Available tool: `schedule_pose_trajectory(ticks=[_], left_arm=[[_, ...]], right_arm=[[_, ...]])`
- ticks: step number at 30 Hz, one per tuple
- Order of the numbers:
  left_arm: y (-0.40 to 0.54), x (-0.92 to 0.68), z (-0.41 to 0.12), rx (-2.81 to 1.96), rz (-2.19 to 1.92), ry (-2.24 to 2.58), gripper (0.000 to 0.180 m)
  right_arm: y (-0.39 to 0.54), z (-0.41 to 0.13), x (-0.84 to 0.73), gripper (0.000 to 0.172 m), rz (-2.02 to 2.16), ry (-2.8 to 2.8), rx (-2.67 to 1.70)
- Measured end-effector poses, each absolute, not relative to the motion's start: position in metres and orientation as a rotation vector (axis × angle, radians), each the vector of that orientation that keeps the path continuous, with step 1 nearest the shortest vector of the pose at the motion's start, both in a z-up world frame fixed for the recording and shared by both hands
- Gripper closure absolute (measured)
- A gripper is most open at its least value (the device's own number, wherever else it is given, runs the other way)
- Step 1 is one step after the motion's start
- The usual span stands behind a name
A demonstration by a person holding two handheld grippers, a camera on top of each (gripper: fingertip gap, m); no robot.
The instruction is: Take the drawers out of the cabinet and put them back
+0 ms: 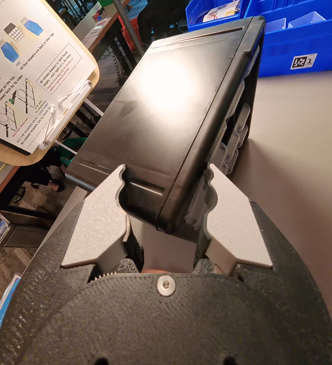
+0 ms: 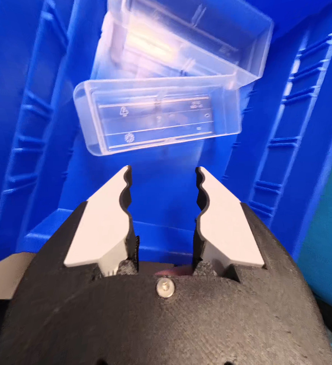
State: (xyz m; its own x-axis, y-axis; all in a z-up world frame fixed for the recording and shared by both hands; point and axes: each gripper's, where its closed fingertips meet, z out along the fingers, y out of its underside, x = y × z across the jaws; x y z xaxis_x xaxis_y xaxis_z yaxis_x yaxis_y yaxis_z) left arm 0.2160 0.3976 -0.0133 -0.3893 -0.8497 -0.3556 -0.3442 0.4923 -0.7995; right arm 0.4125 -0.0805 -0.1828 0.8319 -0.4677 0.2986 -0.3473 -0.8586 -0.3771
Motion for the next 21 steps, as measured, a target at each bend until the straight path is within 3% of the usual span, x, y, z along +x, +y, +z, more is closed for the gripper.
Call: schedule_pose_trajectory(ticks=[4, 21], left_arm=[[0.398, 0.216, -0.013, -0.989, -0.813, 1.948, 0.102], [0.397, 0.216, -0.013, -0.989, -0.811, 1.946, 0.102]], right_arm=[[-0.058, -0.194, 0.405, 0.092, -0.436, 0.633, -2.669], [-0.035, -0.187, 0.446, 0.094, -0.541, 0.821, -2.484]])
